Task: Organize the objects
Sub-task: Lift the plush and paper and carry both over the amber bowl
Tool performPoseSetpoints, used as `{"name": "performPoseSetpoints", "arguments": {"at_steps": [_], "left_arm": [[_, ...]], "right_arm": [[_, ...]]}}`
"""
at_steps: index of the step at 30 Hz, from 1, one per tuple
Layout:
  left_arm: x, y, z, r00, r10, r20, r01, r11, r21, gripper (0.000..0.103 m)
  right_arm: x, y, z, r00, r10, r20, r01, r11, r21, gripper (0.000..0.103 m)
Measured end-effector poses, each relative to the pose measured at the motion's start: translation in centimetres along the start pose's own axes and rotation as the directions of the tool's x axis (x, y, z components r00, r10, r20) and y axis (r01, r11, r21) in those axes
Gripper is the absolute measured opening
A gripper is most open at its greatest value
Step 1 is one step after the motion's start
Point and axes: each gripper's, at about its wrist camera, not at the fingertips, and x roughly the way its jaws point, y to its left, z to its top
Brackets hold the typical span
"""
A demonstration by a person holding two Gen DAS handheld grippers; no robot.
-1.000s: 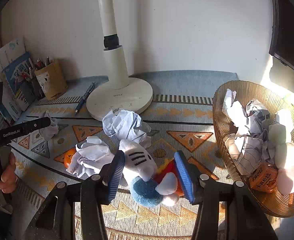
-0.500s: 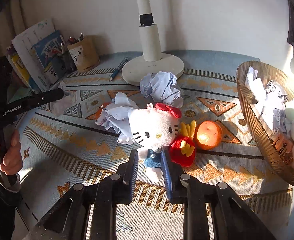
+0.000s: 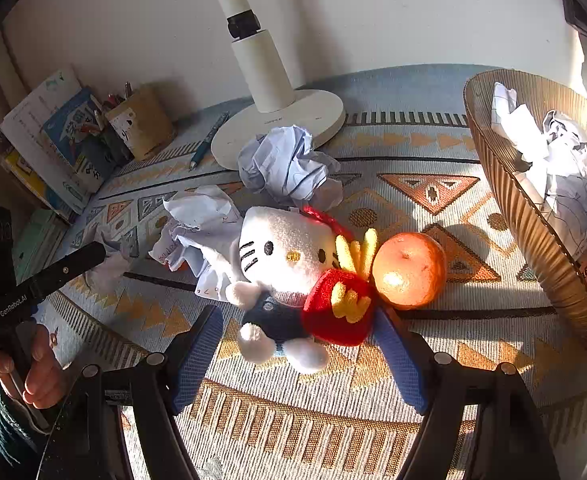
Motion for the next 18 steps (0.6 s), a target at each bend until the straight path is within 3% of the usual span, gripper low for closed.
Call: {"name": "performPoseSetpoints", "arguments": {"at_steps": [3,4,5,13,18], "left_arm": [[0.1,-0.3,-0.1,1.000,0.004,-0.006,-0.004,1.000,0.017,0.051],[0.1,-0.4,-0.1,1.000,0.006,-0.005,-0.006,1.000,0.021,0.051],[0.0,-0.5,-0.2,1.000,0.009,-0.003,-0.009,1.000,0.025,0.051],[-0.5,-1.6,-0.6,1.000,0.013,0.010,-0.013,0.997,0.078,0.051],[-1.6,-4.5,-1.6,0.997,-0.083,-0.003,0.082,0.985,0.151,0.051]], "right_arm": [[0.7,0.5,0.5,0.999,-0.040,0.015,0.041,0.999,-0.024,0.070],[0.8,0.7,0.5,0.998,-0.063,0.020,0.064,0.997,-0.040,0.055],[0.9,0.8,0.5,0.997,-0.071,0.018,0.072,0.996,-0.054,0.050],[-3.0,-0.2,-3.1,0.997,-0.033,0.072,0.034,0.999,-0.015,0.047],[-7.6,-1.2,-6.9,0.992,-0.059,0.109,0.058,0.998,0.011,0.047]]}}
